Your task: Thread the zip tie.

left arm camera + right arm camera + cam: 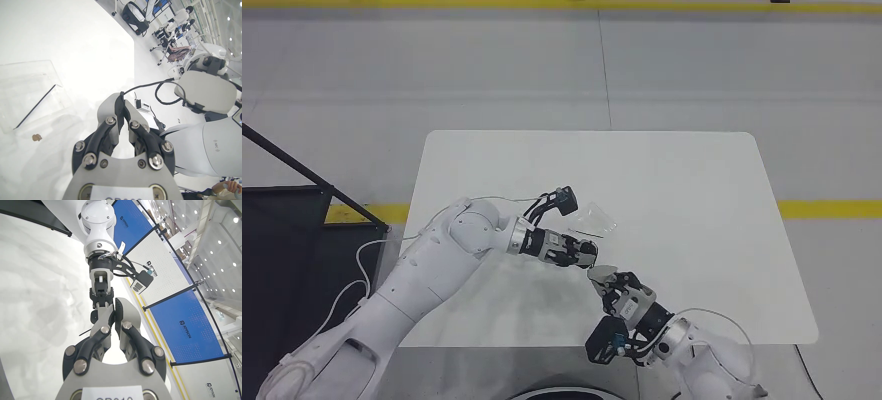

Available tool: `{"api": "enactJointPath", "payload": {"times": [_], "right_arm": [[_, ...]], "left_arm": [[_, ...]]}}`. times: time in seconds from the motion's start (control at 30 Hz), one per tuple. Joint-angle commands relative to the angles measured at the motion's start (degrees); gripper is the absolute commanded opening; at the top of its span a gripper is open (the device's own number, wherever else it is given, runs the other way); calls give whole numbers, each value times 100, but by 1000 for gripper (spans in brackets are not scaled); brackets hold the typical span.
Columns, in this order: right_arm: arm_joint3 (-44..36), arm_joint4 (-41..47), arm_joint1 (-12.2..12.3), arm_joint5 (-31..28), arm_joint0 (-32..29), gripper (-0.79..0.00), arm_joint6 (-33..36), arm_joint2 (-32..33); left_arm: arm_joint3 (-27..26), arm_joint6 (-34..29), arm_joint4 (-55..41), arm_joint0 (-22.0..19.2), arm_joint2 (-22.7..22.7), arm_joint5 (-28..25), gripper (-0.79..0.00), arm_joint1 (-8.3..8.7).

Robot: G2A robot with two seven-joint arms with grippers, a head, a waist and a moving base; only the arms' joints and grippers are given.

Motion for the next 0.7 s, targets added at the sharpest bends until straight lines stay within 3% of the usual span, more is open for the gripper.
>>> {"api": "enactJointPath", "payload": {"times": [0.0,0.67], "right_arm": [[9,2,2,-89,25,-785,15,-16],[65,108,3,-892,311,-785,473,-228]], "left_arm": [[1,-5,6,-3,8,-4,-785,-2],[62,88,13,9,-8,-57,-785,2]]}}
